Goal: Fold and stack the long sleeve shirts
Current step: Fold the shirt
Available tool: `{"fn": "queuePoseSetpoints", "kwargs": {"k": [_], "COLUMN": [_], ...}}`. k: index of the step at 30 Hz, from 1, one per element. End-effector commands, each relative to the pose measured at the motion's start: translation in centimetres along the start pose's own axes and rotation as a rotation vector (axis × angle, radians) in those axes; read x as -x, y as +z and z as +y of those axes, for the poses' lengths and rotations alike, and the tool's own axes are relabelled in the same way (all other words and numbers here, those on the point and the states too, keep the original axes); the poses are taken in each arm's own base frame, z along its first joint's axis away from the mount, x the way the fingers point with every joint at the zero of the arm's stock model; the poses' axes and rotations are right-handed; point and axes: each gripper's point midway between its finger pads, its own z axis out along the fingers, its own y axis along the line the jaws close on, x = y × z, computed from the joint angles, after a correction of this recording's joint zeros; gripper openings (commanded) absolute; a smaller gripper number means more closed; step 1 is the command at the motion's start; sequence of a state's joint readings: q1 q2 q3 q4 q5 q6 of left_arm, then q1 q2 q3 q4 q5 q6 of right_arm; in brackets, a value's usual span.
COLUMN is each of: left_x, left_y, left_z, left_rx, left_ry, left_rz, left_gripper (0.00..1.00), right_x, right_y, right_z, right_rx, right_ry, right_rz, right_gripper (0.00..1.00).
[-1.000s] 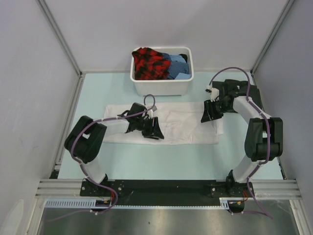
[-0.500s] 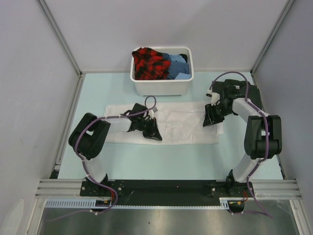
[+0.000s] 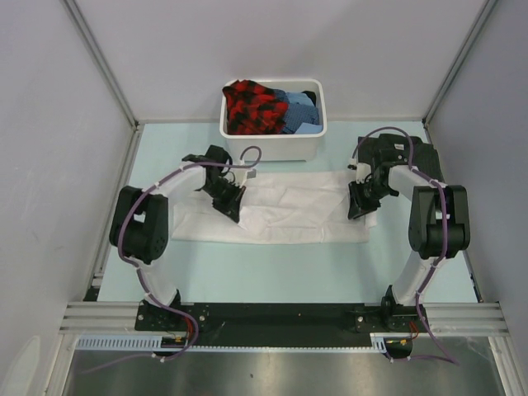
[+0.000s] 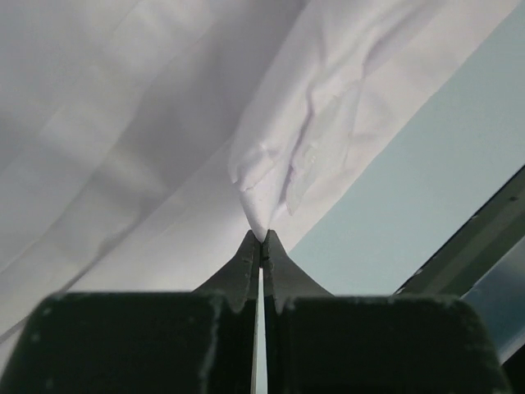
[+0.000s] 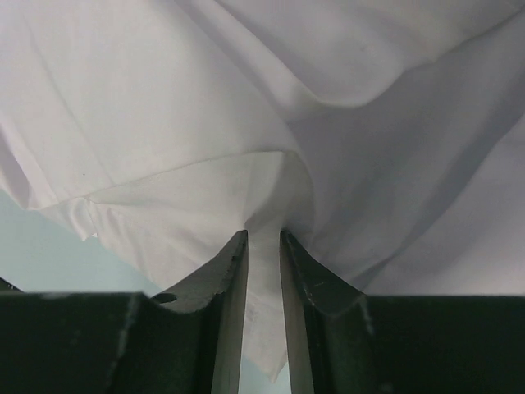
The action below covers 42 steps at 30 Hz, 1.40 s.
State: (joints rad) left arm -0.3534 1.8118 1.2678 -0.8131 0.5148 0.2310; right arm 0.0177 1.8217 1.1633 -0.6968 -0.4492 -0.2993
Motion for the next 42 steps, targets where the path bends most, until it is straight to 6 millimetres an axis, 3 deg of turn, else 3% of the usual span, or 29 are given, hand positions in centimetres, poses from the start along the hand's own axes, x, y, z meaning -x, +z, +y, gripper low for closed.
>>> {"fn": "queuePoseSetpoints", "kwargs": {"k": [1,6,11,19,22,23,27,30,32,33,35,36,37,40,42], "left_x": [-3.4,-4.9,-6.0,-3.9,-2.3,-1.0,-0.3,-1.5,-2.0,-1.9,-1.1,-0.4,-0.1,0.2,-0.2], "left_y": [-3.5,-6.1,-7.1,-8.1,-8.4,-9.1,-9.2,-8.9,-8.8,-9.2,-9.9,-9.9,-10.9,-10.9,-11.1], "left_z": [3.5,7.6,9.3,12.1,13.4,13.9,14.7,15.5,15.4,15.4,14.8,14.2,14.0,12.6,13.4], "left_rx": [0.055,0.126,0.167,0.249,0.278,0.304,0.306,0.315,0.293,0.291,0.266,0.232,0.227,0.14,0.14], "left_ry": [0.142,0.179,0.283,0.316,0.321,0.331,0.321,0.316,0.285,0.261,0.224,0.195,0.161,0.058,-0.043], "left_rz": [0.177,0.253,0.322,0.327,0.341,0.324,0.354,0.411,0.403,0.374,0.297,0.232,0.173,0.062,0.007], "left_gripper": [0.0,0.0,0.0,0.0,0.01,0.02,0.04,0.07,0.14,0.28,0.4,0.51,0.54,0.61,0.64], "right_x": [0.3,0.3,0.4,1.0,0.4,0.3,0.0,0.6,1.5,1.9,3.3,3.8,4.4,6.4,6.9], "right_y": [-0.4,-0.9,-1.4,-3.2,-3.7,-3.9,-5.9,-7.3,-7.7,-7.7,-7.7,-7.5,-7.5,-7.0,-6.2], "right_z": [-0.3,-0.3,0.0,1.9,2.4,2.8,4.1,5.1,5.5,5.6,5.7,5.8,6.0,6.0,6.6], "right_rx": [-0.031,-0.053,-0.048,0.012,0.037,0.056,0.123,0.167,0.18,0.182,0.185,0.192,0.201,0.208,0.209], "right_ry": [0.008,0.007,0.014,-0.018,-0.033,-0.037,-0.037,-0.064,-0.079,-0.075,-0.07,-0.07,-0.077,-0.102,-0.125], "right_rz": [-0.024,-0.04,-0.062,-0.096,-0.072,-0.067,-0.071,-0.118,-0.162,-0.177,-0.221,-0.231,-0.248,-0.304,-0.305], "right_gripper": [0.26,0.24,0.2,0.2,0.2,0.19,0.2,0.25,0.27,0.29,0.33,0.35,0.36,0.36,0.37]}}
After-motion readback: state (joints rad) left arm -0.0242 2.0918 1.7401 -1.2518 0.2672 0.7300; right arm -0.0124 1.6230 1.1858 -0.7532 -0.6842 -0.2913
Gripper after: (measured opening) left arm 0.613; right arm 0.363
